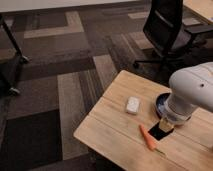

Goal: Place the eraser on the white sponge

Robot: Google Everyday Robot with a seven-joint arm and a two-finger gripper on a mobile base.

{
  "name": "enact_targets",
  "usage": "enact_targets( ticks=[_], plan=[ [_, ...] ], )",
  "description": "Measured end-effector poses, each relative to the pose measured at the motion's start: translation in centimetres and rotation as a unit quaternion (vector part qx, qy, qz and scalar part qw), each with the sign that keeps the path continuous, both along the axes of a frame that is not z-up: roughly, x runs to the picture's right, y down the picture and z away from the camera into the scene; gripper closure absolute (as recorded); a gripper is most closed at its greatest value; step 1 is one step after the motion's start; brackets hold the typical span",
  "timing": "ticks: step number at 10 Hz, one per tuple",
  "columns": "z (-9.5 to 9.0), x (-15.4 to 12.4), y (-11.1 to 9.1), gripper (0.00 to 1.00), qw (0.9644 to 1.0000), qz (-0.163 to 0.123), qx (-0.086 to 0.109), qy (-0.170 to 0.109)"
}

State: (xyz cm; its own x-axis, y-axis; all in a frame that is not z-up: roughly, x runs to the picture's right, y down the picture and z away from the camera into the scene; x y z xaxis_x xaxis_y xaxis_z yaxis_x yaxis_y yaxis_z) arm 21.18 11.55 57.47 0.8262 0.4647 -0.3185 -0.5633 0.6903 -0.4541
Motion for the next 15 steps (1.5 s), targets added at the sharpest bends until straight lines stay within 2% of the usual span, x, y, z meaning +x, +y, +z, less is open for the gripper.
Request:
enact_targets(
  ticks=[1, 2, 4, 5, 6, 7, 8, 9, 11, 13, 14, 15],
  plan=[
    [1.0, -1.7, -1.5, 1.0, 0.9992, -0.029, 0.018, -0.022],
    [1.4, -2.4, -1.9, 1.0, 0.9986, -0.037, 0.022, -0.03],
    [3.5, -4.8, -4.3, 1.0, 0.9948, -0.076, 0.046, -0.049],
    [4.6, -5.8, -5.3, 1.0, 0.9934, -0.086, 0.055, -0.051],
    [6.5, -6.5, -7.0, 1.0, 0.9925, -0.089, 0.07, -0.046],
    [7.4, -6.7, -7.8, 1.0, 0.9921, -0.089, 0.077, -0.043],
    [9.4, -7.3, -9.4, 1.0, 0.9912, -0.088, 0.093, -0.036],
    [10.6, -7.7, -10.2, 1.0, 0.9905, -0.085, 0.102, -0.034],
    [13.5, -7.1, -12.0, 1.0, 0.9885, -0.08, 0.127, -0.016],
    [15.2, -5.7, -12.9, 1.0, 0.9868, -0.082, 0.14, 0.001],
    [16.7, -4.2, -13.5, 1.0, 0.9847, -0.089, 0.149, 0.018],
    [17.2, -3.8, -13.6, 1.0, 0.9839, -0.092, 0.152, 0.024]
  ],
)
